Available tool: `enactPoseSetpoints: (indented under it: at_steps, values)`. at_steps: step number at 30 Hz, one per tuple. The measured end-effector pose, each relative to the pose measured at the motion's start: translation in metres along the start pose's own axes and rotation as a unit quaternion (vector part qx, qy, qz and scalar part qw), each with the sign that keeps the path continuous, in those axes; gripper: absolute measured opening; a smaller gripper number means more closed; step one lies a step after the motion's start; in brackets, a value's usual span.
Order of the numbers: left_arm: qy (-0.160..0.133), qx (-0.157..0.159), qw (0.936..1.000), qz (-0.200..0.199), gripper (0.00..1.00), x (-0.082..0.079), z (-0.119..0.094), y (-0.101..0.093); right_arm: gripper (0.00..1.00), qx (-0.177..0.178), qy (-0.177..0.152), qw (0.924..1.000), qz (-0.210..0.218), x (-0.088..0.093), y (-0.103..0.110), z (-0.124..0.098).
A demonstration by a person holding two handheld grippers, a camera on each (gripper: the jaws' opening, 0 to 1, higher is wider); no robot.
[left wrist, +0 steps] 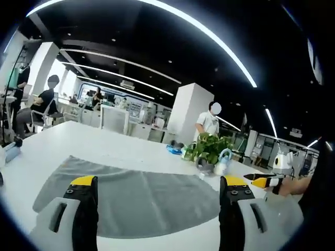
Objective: Fold the towel on the table until its edges align and the towel forms a compact rectangular stack.
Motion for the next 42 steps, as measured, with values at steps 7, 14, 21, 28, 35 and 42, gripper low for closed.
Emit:
enactPoseSetpoints:
  at_steps: [7,14,21,28,35,42]
  values:
    - [0.013,-0.002,0.9999,0.010,0.99,0.003,0.001,0.000,0.90,0.004,-0.005,0.9998,0.020,0.002,-0.005,-0.002]
    - [0.027,0.003,0.9995,0.017,0.99,0.005,0.002,-0.001,0.89,0.006,0.003,0.9996,0.026,0.005,-0.005,-0.002]
    - [0.039,-0.004,0.9990,0.021,0.99,0.008,0.003,0.001,0.89,0.001,0.018,0.9990,0.040,0.009,-0.007,0.001]
    - [0.045,-0.015,0.9988,0.012,0.99,0.010,0.003,0.007,0.88,0.007,0.018,0.9983,0.055,0.011,-0.009,-0.001]
    - [0.041,-0.018,0.9987,0.024,0.99,0.009,0.002,0.005,0.89,0.058,0.031,0.9975,0.027,0.010,-0.015,-0.005]
    - [0.052,-0.045,0.9951,0.071,0.99,0.009,-0.001,0.003,0.94,0.039,0.048,0.9981,0.005,0.013,-0.007,-0.003]
Point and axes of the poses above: the point that each gripper's makers call its tool centre point, and the gripper's own axes: z roughly forward along the fingers, y roughly to its left, x roughly out of its underside, the point moved 10 cm from there along -z, roughly backward along the fingers, and after that the axes turned 6 degrees about -z, right-handed, at the moved point
